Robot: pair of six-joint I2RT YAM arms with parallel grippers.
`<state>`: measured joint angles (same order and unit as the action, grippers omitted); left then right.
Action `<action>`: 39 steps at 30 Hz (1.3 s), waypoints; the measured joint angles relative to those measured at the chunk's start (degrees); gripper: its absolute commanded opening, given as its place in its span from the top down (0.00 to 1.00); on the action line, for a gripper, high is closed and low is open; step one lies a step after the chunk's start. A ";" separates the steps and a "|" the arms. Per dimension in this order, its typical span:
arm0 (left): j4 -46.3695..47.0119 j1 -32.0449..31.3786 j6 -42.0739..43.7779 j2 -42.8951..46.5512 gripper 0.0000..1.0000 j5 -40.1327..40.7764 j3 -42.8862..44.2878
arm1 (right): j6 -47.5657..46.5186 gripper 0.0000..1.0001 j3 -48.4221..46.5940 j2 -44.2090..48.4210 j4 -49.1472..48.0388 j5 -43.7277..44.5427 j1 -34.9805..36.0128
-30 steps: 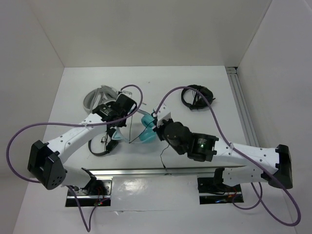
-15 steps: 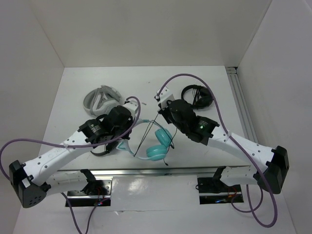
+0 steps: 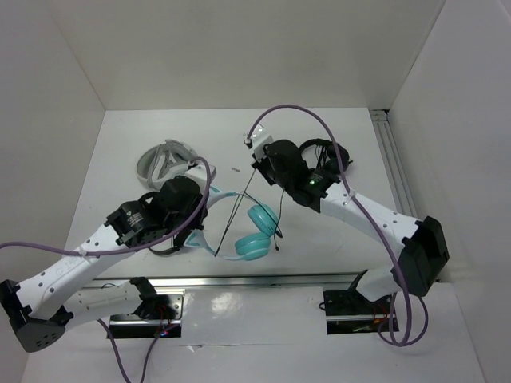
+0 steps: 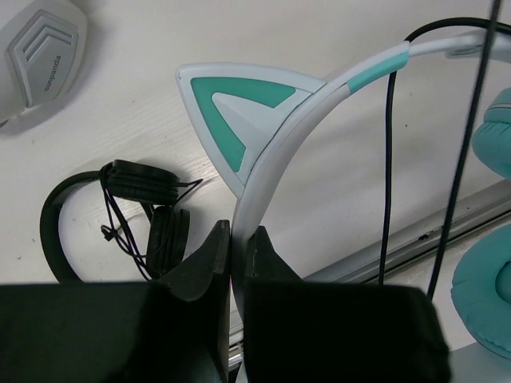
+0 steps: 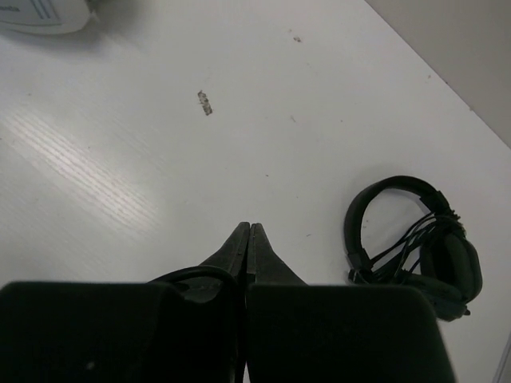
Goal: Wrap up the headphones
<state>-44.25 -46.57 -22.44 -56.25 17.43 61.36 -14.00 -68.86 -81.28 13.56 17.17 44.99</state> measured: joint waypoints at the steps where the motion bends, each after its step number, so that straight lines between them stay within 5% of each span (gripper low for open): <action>1: -0.17 0.00 0.00 0.28 1.00 -0.15 0.17 | -0.24 0.99 -0.33 -0.85 -0.02 -0.68 -0.68; 11: -4.39 -1.05 0.00 1.05 1.00 0.90 3.08 | -0.81 1.00 -4.22 -3.72 -0.90 -18.84 -7.13; 26: -8.52 -1.38 -0.94 3.41 1.00 3.43 9.66 | 5.49 1.00 4.63 -11.04 -13.64 -38.27 -8.81; 39: -10.12 -1.60 -8.07 5.88 1.00 12.85 12.26 | 14.36 1.00 16.37 -11.67 -33.62 -42.84 -3.85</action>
<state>-54.37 -48.16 -30.50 -50.37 30.28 73.63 0.36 -52.49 -92.95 -20.05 -25.67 41.15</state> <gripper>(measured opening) 0.141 0.008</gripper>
